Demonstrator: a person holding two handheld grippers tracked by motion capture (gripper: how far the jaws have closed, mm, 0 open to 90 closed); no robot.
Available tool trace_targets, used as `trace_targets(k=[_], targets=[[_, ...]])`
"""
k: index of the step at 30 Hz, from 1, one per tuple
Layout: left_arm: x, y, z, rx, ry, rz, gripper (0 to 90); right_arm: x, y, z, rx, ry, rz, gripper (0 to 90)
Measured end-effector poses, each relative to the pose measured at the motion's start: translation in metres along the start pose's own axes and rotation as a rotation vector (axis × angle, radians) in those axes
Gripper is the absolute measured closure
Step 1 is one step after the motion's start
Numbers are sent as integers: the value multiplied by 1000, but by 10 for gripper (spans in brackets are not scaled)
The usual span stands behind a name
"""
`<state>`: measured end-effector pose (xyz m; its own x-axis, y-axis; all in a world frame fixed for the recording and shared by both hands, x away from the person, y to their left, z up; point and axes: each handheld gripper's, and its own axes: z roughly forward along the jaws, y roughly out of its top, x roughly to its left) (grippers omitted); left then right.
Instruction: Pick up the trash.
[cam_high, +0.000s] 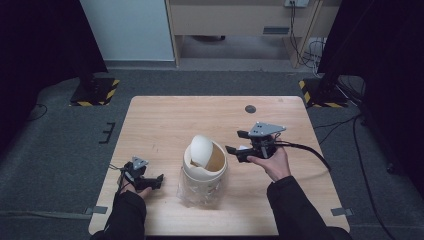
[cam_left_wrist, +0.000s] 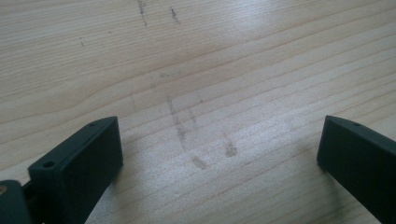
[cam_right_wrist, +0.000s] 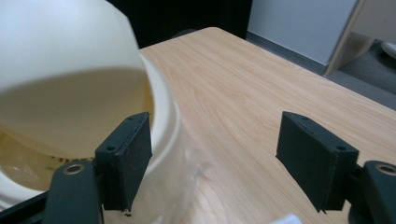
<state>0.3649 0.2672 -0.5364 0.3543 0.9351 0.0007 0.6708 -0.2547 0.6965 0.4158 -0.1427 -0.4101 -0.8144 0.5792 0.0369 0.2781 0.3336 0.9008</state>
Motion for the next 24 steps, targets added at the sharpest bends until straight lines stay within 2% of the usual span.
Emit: trace_targets(k=[8, 24], targets=[[0, 0, 0, 0, 0, 0, 0, -18, -10, -16, -15, -55, 17, 255], [0, 0, 0, 0, 0, 0, 0, -34, -28, -21, 13, -139, 22, 252]])
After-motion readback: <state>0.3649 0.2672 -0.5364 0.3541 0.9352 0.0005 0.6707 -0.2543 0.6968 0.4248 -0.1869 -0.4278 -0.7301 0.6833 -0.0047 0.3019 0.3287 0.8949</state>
